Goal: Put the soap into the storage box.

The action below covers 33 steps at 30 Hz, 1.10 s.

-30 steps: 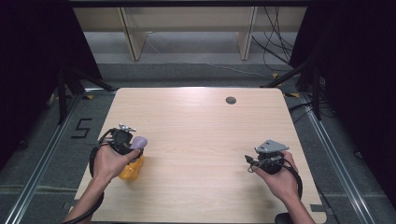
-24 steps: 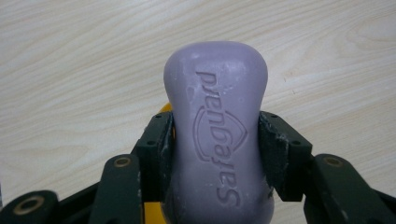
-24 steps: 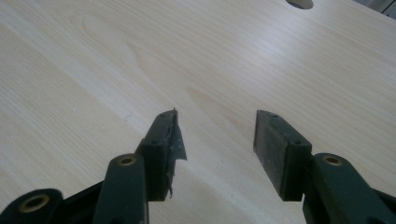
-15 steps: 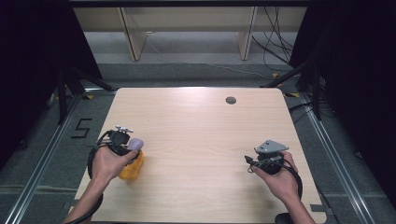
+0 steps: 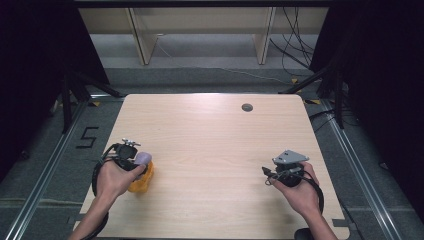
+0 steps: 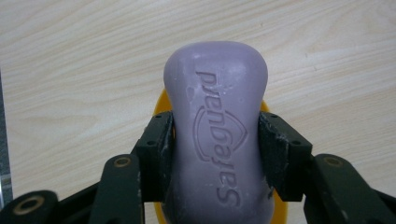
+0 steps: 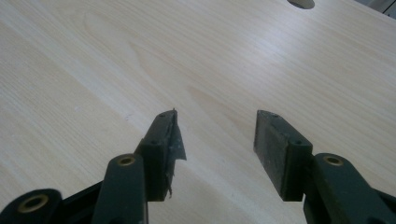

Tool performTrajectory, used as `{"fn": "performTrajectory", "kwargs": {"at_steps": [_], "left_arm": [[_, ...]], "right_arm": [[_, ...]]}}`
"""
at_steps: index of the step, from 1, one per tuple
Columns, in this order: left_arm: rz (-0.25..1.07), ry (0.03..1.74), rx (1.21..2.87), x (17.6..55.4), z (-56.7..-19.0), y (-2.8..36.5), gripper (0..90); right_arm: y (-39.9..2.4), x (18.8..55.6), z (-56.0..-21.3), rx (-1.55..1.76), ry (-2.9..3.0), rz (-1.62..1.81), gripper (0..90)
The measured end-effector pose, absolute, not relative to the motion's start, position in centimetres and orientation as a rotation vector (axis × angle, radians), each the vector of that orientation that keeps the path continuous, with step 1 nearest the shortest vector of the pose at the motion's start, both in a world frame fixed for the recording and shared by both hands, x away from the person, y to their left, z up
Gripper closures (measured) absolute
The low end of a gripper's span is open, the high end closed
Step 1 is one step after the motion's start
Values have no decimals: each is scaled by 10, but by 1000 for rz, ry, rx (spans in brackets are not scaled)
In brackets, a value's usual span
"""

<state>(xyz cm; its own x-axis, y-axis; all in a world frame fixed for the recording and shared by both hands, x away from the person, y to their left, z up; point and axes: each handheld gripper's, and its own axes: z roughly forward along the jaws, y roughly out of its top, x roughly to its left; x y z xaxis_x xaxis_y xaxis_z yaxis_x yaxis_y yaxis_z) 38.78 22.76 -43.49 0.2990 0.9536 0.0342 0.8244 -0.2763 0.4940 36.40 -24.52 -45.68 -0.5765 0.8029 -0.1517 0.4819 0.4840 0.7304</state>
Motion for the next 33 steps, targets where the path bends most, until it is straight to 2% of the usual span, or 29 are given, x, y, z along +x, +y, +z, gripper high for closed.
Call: {"fn": "performTrajectory", "kwargs": {"at_steps": [26, 33], "left_arm": [[450, 1606, 2212, 385, -447, 231, 482], [409, 1611, 2223, 385, -451, 231, 480]], "right_arm": [[-245, 365, -458, 1040, 2262, 891, 498], [-245, 365, -458, 1051, 2266, 890, 495]]}}
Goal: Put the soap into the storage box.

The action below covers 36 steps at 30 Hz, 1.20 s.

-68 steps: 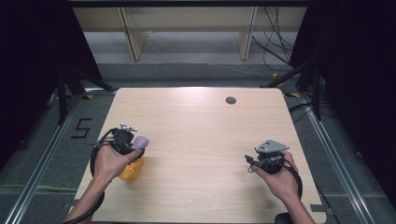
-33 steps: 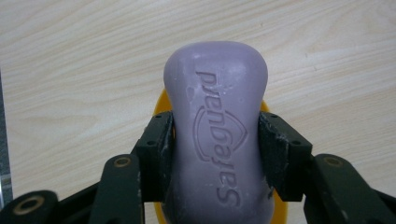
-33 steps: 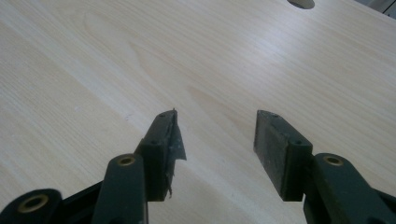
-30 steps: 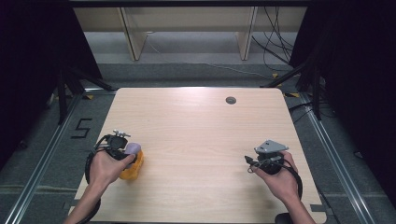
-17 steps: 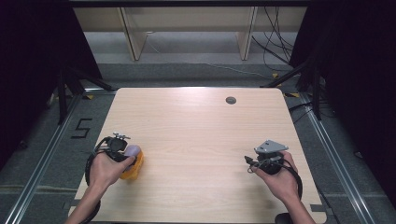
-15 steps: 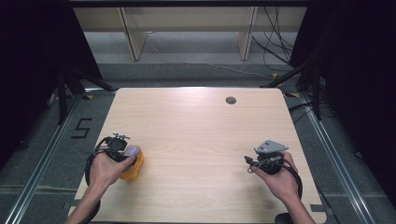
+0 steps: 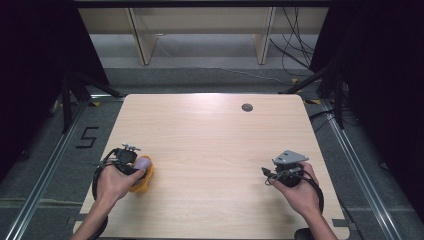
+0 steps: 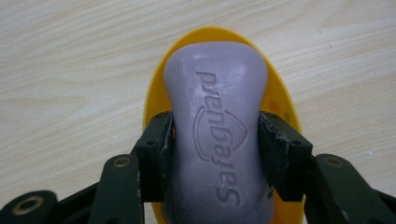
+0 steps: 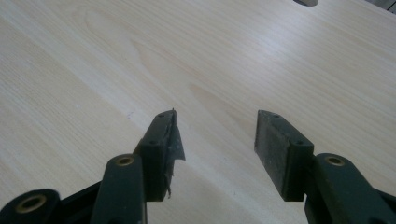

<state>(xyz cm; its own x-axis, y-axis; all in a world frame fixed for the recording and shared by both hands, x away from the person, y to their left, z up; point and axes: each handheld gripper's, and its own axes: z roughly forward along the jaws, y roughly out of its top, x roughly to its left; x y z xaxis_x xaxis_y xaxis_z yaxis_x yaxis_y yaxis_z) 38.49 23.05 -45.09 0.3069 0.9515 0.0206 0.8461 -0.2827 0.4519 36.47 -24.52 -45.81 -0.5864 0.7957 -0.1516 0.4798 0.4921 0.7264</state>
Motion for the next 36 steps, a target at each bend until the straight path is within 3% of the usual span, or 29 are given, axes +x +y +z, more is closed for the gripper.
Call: {"fn": "performTrajectory", "kwargs": {"at_steps": [6, 14, 19, 23, 36], "left_arm": [[449, 1519, 2200, 381, -444, 230, 476], [580, 1296, 2094, 368, -430, 234, 358], [632, 1048, 1980, 346, -436, 229, 342], [675, 791, 2027, 322, -454, 215, 329], [556, 635, 2046, 297, -487, 189, 327]], "right_arm": [[-245, 364, -458, 1072, 2269, 892, 493], [-245, 364, -459, 1074, 2269, 890, 491], [-246, 364, -459, 1075, 2269, 891, 490], [-247, 364, -459, 1067, 2266, 888, 491], [-249, 361, -460, 1092, 2255, 894, 490]]}}
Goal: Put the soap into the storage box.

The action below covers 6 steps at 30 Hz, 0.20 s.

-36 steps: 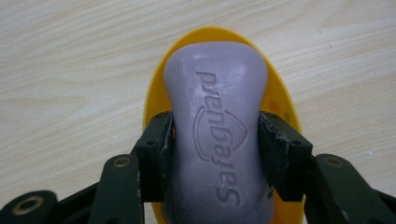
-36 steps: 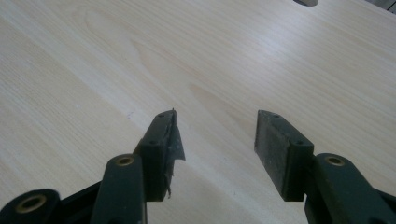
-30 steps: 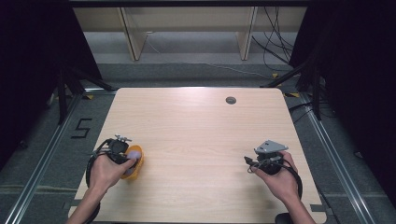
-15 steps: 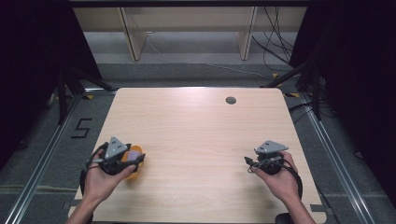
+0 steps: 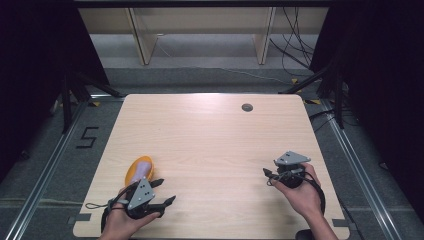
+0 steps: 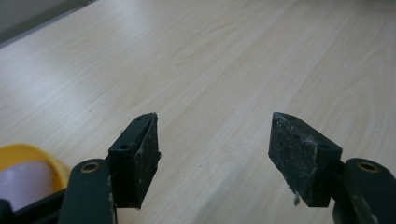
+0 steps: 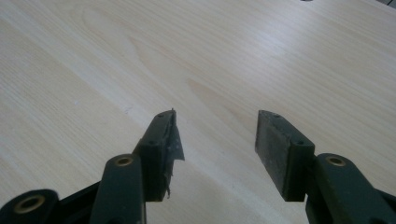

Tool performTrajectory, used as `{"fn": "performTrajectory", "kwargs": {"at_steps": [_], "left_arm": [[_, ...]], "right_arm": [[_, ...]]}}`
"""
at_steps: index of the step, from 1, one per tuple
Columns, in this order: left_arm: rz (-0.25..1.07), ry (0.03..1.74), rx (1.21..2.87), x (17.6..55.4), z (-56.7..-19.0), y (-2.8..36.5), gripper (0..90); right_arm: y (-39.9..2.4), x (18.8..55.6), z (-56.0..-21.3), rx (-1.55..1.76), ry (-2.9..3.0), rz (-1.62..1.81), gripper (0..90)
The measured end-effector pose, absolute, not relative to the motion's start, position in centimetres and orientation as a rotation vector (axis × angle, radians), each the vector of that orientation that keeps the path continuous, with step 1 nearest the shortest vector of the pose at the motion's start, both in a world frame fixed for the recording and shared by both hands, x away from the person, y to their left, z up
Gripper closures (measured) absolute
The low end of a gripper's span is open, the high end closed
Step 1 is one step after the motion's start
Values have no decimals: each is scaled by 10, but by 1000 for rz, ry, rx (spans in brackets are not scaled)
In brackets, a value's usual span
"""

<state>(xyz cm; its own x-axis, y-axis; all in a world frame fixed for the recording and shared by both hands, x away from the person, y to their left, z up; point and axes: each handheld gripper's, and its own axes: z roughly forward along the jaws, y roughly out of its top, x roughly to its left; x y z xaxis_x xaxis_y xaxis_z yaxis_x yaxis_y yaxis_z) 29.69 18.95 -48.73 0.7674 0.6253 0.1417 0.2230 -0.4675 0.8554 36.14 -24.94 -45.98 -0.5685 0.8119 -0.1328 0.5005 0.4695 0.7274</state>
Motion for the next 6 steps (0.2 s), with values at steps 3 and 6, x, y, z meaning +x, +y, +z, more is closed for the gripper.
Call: {"fn": "performTrajectory", "kwargs": {"at_steps": [3, 6], "left_arm": [[497, 617, 2087, 298, -494, 183, 325], [486, 605, 2102, 301, -497, 182, 316]], "right_arm": [[-250, 360, -460, 1097, 2253, 890, 489], [-252, 358, -460, 1098, 2250, 889, 489]]}}
